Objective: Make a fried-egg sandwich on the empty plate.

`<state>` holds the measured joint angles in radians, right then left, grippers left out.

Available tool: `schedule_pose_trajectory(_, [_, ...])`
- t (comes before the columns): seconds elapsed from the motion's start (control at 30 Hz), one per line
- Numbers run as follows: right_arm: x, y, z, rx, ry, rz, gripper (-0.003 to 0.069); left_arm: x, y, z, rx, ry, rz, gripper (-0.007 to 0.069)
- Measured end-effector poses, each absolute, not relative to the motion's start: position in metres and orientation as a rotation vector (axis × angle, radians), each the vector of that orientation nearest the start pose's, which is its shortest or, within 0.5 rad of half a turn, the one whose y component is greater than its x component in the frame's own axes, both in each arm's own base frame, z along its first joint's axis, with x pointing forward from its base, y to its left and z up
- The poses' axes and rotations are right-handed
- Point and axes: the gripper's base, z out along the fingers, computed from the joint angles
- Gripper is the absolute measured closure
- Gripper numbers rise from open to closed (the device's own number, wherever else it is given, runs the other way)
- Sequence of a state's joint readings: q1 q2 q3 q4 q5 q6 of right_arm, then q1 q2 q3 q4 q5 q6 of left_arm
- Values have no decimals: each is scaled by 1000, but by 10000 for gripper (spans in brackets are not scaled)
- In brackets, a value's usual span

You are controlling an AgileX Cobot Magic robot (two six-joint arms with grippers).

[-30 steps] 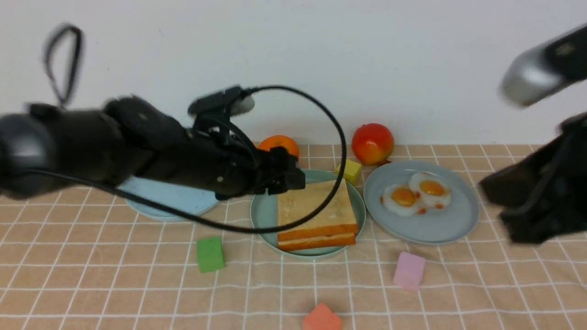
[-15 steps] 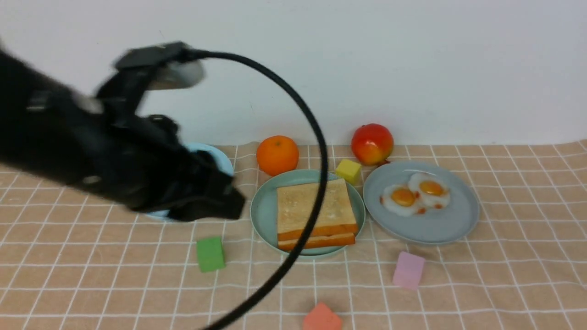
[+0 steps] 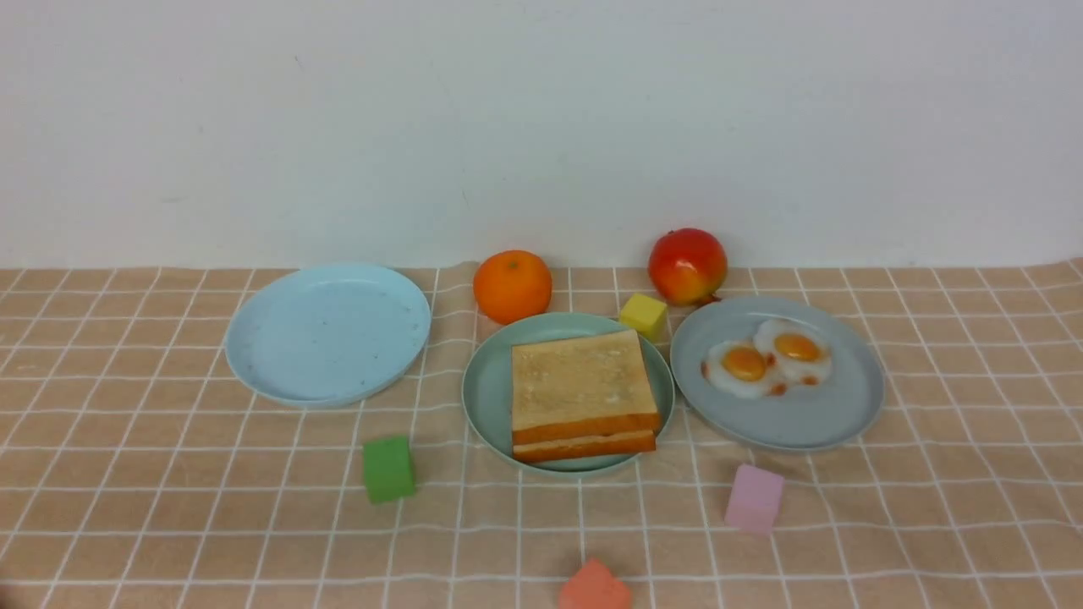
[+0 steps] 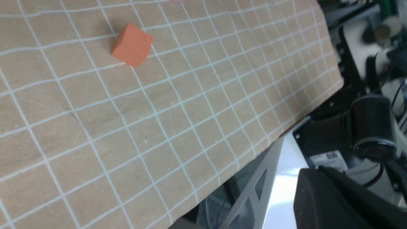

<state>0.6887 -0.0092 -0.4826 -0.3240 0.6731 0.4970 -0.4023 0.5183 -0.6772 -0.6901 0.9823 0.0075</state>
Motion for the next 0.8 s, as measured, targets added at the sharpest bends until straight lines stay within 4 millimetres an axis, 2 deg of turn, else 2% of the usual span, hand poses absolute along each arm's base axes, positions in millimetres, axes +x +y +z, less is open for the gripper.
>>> schedule_pose_trajectory(0.23, [15,-12,308,-218,1654,537,574,28,-64,338,322,2141,-1077,638])
schedule_pose_trajectory(0.63, [15,-12,308,-218,1655,537,557,28,-63,338,323,2133,-1063,638])
schedule_pose_trajectory(0.77, [15,-12,308,-218,1655,537,552,35,-53,330,355,2023,-837,638])
schedule_pose_trajectory(0.8, [15,-12,308,-218,1654,535,550,39,-43,321,338,1942,-676,638])
